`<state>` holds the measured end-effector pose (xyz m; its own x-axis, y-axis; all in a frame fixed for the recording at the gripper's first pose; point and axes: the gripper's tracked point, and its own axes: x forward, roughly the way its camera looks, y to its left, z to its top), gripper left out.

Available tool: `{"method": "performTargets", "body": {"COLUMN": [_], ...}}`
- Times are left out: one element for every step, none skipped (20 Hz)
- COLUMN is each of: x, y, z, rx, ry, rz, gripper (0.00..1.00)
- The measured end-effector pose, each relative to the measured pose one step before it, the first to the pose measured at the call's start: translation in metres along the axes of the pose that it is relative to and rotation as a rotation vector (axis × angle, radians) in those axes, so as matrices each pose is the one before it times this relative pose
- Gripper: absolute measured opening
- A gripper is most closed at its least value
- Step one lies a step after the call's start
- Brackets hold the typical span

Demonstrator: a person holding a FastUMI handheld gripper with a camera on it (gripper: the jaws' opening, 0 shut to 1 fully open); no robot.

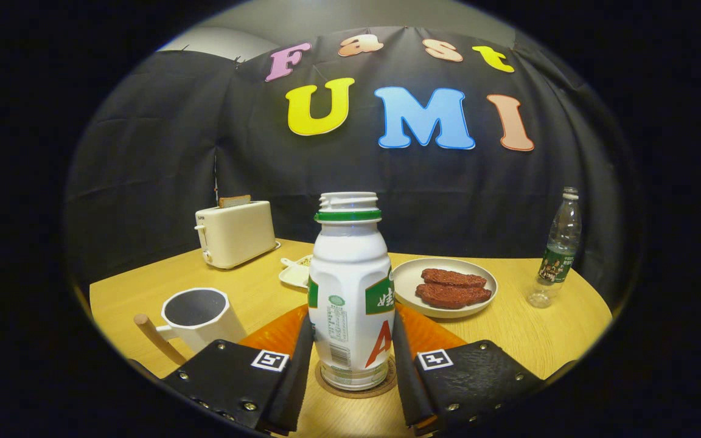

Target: Take the bottle from table, then pour the juice into the cup, finally place the bottle on the coaster

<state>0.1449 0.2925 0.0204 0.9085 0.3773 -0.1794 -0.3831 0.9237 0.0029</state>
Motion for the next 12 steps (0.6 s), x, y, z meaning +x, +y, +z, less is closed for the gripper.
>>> {"method": "performTargets", "body": {"x": [-0.00015,0.00030,0.00109,0.00022,0.00026,-0.00094,0.00051,-0.00036,-0.00081,0.00046,-0.00011,0.00026], "y": [-0.00053,-0.00068,-0.00087,-0.00145,-0.00128,-0.00108,-0.00012,-0.00120,0.00065,-0.00009,0.00074,0.00003], "z": [-0.00021,0.00072,-0.00166,0.00070,-0.00095,0.00076,-0.00118,0.00107,-0.00042,0.00152,-0.00089,0.00059], "rx": [0.00377,0.00612,0.00916,0.01099,0.01020,0.00736,0.00661,0.00190,-0.00139,-0.00572,-0.00830,-0.00972], "ry": [-0.00395,-0.00547,-0.00188,-0.01471,-0.00442,-0.01180,-0.00620,-0.01068,-0.00970,-0.00982,-0.00694,-0.00587], "rz": [-0.00339,-0.00237,-0.00282,-0.00156,-0.00134,-0.00145,-0.00162,-0.00251,-0.00152,-0.00246,-0.00197,-0.00346], "gripper": [0.62,0.62,0.62,0.62,0.62,0.62,0.62,0.63,0.62,0.63,0.64,0.64]}}
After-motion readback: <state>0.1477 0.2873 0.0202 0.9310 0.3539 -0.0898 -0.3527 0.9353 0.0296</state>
